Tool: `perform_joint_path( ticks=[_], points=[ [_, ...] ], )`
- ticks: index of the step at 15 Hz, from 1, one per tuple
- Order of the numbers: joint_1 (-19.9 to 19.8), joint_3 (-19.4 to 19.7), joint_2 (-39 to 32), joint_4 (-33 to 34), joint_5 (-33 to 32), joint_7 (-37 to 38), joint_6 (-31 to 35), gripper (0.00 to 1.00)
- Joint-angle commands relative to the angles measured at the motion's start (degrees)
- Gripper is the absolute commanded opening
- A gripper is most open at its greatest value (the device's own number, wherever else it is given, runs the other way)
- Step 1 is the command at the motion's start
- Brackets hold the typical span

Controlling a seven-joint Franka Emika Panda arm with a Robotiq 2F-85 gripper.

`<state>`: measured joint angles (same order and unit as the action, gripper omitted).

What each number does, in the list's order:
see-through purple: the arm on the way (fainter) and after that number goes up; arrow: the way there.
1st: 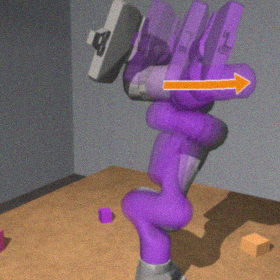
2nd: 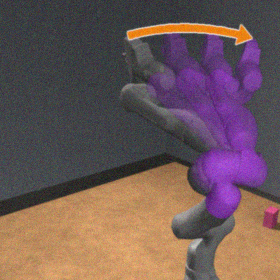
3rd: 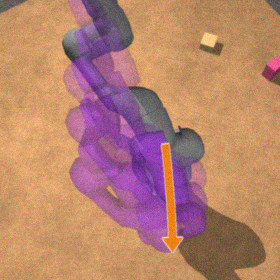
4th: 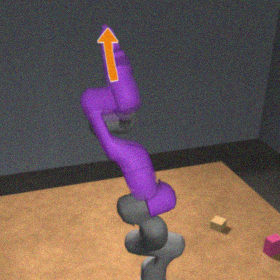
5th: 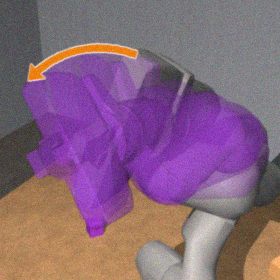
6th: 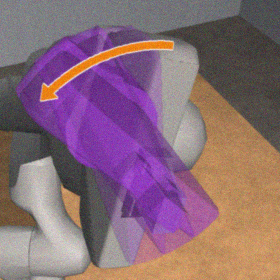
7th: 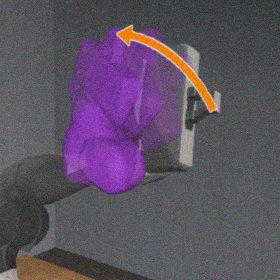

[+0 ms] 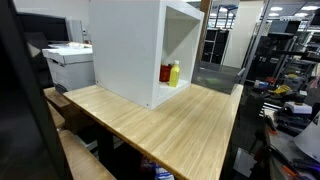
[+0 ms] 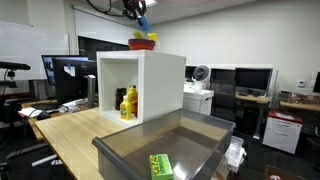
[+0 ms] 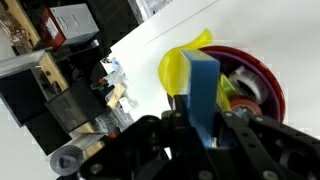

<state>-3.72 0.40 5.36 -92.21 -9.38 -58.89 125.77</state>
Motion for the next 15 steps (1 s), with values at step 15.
perform_joint_path(
  ticks=[15],
  points=[
    [2.7,2.2,3.7,-8.3,1.2,-2.7,1.5,0.06]
  ],
)
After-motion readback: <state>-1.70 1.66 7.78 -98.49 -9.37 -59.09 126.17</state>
